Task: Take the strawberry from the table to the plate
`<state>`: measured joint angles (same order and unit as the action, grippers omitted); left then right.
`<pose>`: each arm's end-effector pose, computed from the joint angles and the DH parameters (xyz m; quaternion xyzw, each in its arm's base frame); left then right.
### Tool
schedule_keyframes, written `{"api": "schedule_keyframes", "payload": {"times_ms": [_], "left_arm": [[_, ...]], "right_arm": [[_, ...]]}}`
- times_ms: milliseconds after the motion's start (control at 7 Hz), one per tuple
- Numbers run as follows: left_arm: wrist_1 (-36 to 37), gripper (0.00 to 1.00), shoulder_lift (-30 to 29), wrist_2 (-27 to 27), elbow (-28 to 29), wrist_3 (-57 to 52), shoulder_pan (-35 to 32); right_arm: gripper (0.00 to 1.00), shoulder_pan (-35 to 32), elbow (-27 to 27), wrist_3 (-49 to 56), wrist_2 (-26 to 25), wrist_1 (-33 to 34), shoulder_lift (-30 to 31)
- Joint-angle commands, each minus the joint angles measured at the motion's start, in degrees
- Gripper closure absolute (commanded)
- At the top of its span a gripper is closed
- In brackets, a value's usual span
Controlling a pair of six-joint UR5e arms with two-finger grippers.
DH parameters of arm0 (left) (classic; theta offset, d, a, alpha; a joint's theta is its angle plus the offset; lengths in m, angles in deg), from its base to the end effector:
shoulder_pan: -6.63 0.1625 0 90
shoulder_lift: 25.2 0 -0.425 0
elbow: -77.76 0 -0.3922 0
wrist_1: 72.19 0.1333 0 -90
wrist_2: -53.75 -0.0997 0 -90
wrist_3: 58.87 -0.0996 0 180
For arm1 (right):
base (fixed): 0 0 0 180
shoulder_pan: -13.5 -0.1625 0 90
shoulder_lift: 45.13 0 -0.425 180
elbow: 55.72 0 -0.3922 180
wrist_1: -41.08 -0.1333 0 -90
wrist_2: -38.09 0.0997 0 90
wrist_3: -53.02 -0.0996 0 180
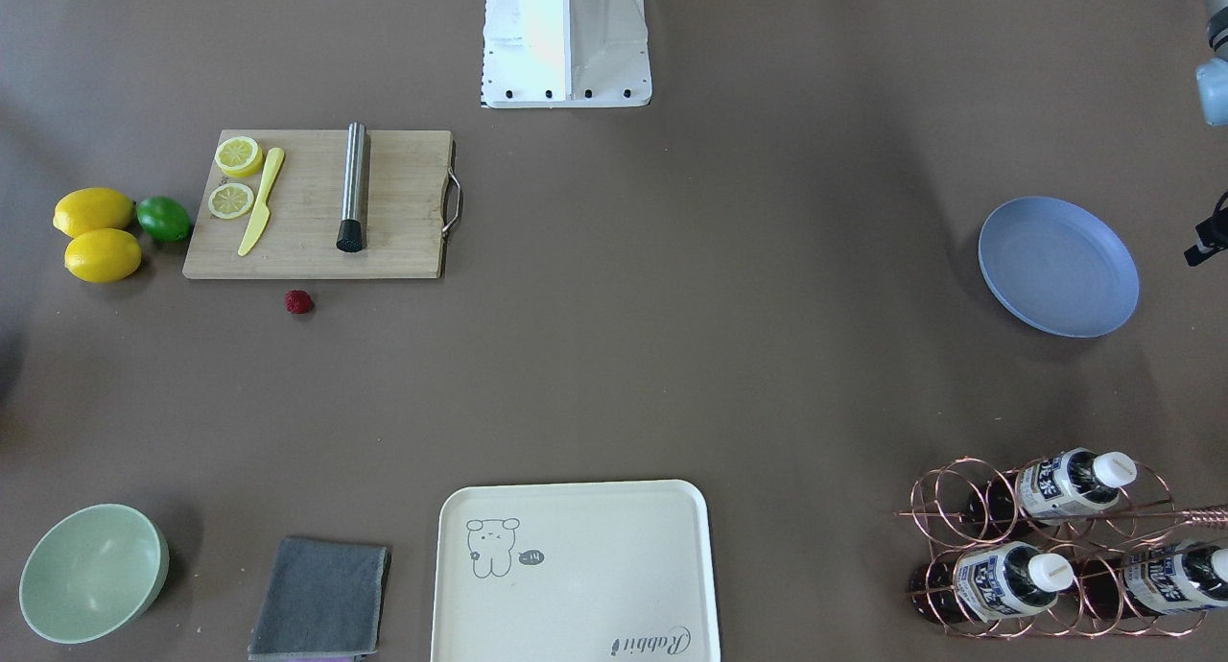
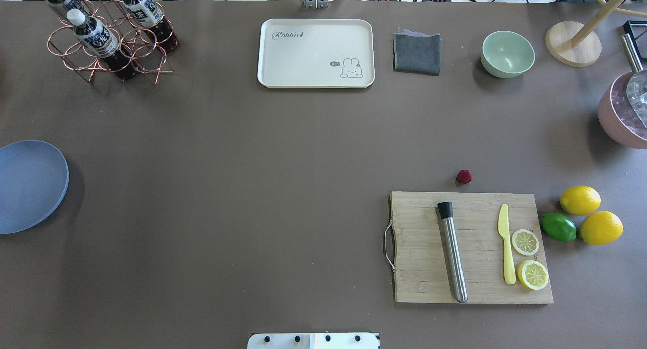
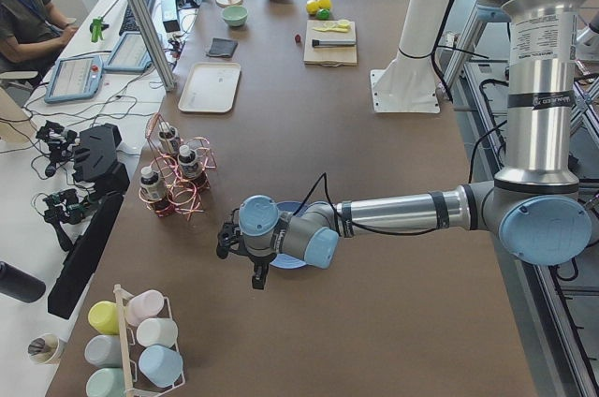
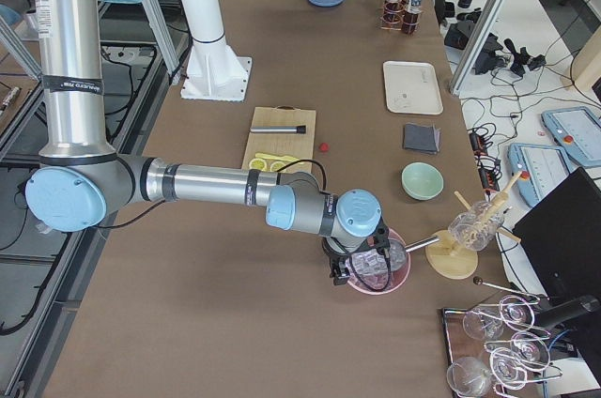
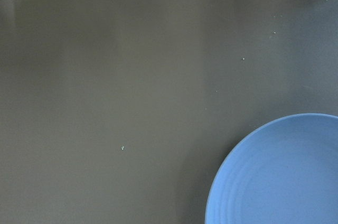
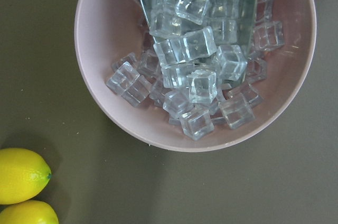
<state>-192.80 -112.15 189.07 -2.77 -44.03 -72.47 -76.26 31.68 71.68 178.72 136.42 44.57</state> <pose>0.0288 -0.4800 0.7075 0.0567 0.4032 0.0292 0.9129 0.0543 -0.4848 0.6791 0.0088 -0.4308 -0.1200 0.8944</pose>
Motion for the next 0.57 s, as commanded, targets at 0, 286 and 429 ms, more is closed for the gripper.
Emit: {"api": "schedule_keyframes", "payload": {"times_ms": [0,286,429], "left_arm": [[-7.8,0.03,-0.2,-0.4,4.8,2.6,3.9],[-11.6,0.03,-0.1,-4.0,6.2,2.8,7.7],[-13.4,0.04,-0.1,-4.4,6.5,5.0,8.6]], "right_arm": [[0.0,0.3,-0.3,0.1,0.5,0.0,0.5],[0.0,0.4,-0.3,0.1,0.4,0.0,0.6],[0.0,0.5,-0.3,0.3,0.4,-0.2,0.8]]}}
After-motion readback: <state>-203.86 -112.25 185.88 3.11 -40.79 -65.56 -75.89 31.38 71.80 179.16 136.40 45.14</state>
